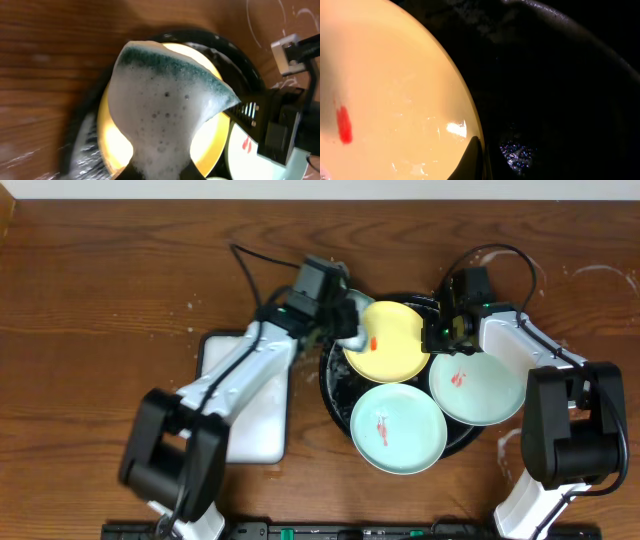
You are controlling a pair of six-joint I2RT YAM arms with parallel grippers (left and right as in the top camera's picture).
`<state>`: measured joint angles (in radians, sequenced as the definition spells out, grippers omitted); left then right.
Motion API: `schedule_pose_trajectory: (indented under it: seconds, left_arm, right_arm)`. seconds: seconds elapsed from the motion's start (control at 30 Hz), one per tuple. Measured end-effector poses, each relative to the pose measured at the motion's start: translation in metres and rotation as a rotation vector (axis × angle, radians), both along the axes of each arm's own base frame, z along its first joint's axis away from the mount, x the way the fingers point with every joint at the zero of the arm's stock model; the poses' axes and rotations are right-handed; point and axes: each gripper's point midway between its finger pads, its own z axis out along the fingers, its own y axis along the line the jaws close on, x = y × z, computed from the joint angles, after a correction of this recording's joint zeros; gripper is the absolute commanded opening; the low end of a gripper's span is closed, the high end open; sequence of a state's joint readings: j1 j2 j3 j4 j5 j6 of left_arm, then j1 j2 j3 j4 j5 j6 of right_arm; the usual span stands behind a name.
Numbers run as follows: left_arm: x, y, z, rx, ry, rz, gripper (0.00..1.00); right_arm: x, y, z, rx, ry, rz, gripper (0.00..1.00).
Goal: Clean dirty plates on tray and stack at the side
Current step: 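Scrub the yellow plate with the sponge in the left gripper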
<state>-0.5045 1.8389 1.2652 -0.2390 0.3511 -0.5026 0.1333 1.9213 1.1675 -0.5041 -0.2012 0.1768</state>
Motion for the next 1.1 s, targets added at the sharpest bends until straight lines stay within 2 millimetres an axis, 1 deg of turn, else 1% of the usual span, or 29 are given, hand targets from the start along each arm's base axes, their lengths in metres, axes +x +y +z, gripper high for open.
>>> schedule_pose_trajectory:
  seconds: [0.17,0.23,0.3,0.4,0.5,0.63,0.77,0.9,1.0,1.1]
  left_arm:
    - [-0.006,-0.035,-0.037,-0.035,0.107,-0.023,0.07]
    - [-0.005,-0.049,-0.045,-0.037,0.141,-0.036,0.07]
    - [-0.002,-0.059,-0.048,-0.042,0.149,-0.045,0.07]
    - [0.002,-0.068,-0.051,-0.043,0.151,-0.051,0.07]
    - [0.000,-0.063,-0.062,-0.006,0.175,-0.037,0.08]
    - [-0.003,-0.046,-0.078,0.099,0.189,-0.021,0.07]
    - [0.002,-0.027,-0.081,0.240,0.138,-0.013,0.08]
    - [0.008,-0.008,-0.079,0.369,0.096,-0.003,0.07]
    - [0.009,-0.008,-0.078,0.395,0.074,-0.011,0.07]
    - [0.012,-0.014,-0.076,0.366,0.062,-0.009,0.07]
  right_arm:
    - [0.000,0.000,0.000,0.001,0.001,-0.002,0.01]
    - [0.000,0.000,0.000,0.000,0.000,-0.002,0.01]
    - [0.000,0.000,0.000,0.000,0.000,-0.002,0.01]
    - [0.000,0.000,0.000,0.000,0.001,-0.003,0.01]
    - [0.000,0.000,0.000,0.000,0.001,-0.003,0.01]
    - [0.000,0.000,0.000,0.000,0.001,-0.003,0.01]
    - [0.000,0.000,0.000,0.000,0.003,-0.002,0.01]
    - [-0.001,0.000,0.000,0.000,0.004,-0.002,0.01]
    - [-0.001,0.000,0.000,0.000,0.004,-0.002,0.01]
    - [-0.002,0.000,-0.001,-0.001,0.008,-0.003,0.01]
